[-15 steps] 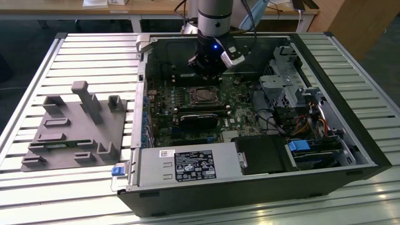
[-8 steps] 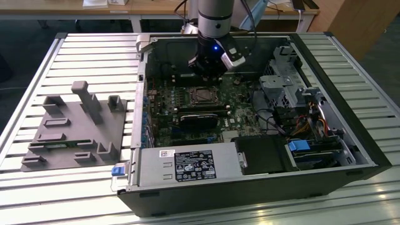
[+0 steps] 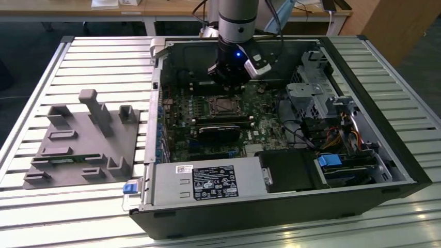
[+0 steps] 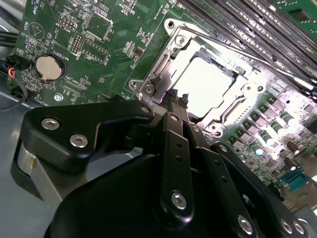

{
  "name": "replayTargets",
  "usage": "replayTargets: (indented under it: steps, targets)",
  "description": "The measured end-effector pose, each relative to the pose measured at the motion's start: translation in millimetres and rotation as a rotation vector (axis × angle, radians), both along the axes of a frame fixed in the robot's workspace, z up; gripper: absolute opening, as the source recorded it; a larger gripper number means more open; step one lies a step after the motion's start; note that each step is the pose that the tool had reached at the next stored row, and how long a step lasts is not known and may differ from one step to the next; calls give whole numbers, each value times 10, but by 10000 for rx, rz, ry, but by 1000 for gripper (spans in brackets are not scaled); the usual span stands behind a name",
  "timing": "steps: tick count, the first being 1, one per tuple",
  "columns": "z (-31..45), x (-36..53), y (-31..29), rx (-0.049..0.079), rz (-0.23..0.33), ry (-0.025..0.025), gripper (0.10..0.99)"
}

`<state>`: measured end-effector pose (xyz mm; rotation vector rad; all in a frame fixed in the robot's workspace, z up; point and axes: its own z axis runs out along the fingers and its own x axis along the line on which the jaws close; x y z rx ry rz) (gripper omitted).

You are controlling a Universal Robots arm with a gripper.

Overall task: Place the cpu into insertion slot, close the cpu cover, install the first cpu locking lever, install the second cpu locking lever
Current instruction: 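Install the second cpu locking lever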

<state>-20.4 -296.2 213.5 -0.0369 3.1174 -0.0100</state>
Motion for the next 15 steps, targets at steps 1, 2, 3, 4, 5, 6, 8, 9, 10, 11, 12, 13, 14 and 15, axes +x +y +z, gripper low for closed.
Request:
replayTargets:
  steps: [1,2,3,4,5,6,8,9,10,11,12,13,14,15]
  targets:
    - [5,-1,-1,-3,-1,2,106]
    - [15,0,-1,0,1,0,106]
    - [32,0,-1,0,1,0,106]
    - [54,0,-1,-1,1,0,106]
    - [80,0,-1,-1,1,0,106]
    - [115,0,-1,1,1,-1,106]
    - [189,0,-1,-1,1,0,106]
    - [227,0,-1,0,1,0,106]
    - [265,0,-1,1,1,-1,106]
    - [293,0,-1,-1,2,1,106]
    - [305,0,-2,-1,2,1,106]
    - [307,1,-6,1,3,-1,106]
    - [307,1,-15,0,2,0,106]
    - [308,0,-29,-1,1,1,106]
